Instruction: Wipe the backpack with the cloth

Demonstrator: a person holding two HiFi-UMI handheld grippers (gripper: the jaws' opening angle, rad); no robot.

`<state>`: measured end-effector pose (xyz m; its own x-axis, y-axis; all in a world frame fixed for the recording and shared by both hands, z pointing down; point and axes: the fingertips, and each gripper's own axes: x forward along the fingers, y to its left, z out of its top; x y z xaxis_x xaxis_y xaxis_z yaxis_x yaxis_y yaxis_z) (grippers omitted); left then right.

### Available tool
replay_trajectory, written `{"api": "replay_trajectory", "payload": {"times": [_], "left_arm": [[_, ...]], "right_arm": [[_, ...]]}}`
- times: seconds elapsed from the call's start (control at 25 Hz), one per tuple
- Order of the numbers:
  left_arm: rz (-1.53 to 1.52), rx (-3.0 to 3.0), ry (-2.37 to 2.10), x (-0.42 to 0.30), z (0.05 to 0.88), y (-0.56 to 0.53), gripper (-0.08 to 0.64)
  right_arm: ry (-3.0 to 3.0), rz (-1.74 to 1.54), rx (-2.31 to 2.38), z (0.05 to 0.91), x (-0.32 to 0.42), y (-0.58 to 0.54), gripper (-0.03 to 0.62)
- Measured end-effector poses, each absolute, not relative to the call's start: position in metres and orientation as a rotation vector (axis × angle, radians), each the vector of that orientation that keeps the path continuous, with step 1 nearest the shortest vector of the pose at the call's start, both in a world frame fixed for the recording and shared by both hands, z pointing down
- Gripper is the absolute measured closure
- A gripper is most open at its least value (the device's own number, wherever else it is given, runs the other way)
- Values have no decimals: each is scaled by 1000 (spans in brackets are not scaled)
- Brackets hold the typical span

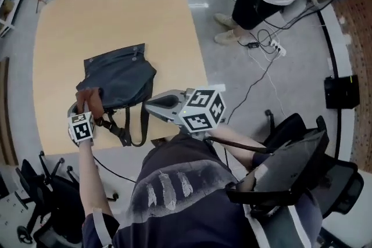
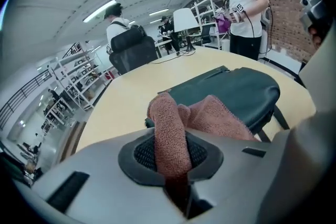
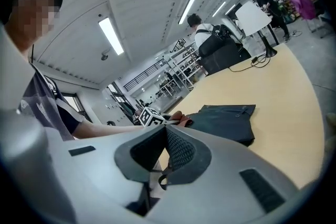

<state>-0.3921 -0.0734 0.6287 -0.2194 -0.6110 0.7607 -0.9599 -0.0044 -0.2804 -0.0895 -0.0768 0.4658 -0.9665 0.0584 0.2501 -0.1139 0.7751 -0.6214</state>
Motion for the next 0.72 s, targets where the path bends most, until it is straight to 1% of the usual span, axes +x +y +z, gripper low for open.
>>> {"api": "replay_trajectory", "payload": {"times": [0.08, 0.2, 0.4, 0.52, 0.72], "left_arm": [[1108, 1564, -1872, -415, 631, -46, 502], [1059, 1556, -1867, -428, 629, -23, 502], [863, 1657, -1918, -433, 588, -17, 502], [698, 1868, -1924, -411, 536, -29, 502], [446, 2292, -1786, -342, 453, -26, 502]], "right_arm": [[-2700, 988, 16, 466, -103, -67, 589], [-2705, 962, 12, 459, -121, -52, 589], [-2748, 852, 5, 436, -154, -26, 589], [-2768, 800, 8, 426, -172, -11, 589], [-2775, 710, 44, 423, -197, 14, 589]]}}
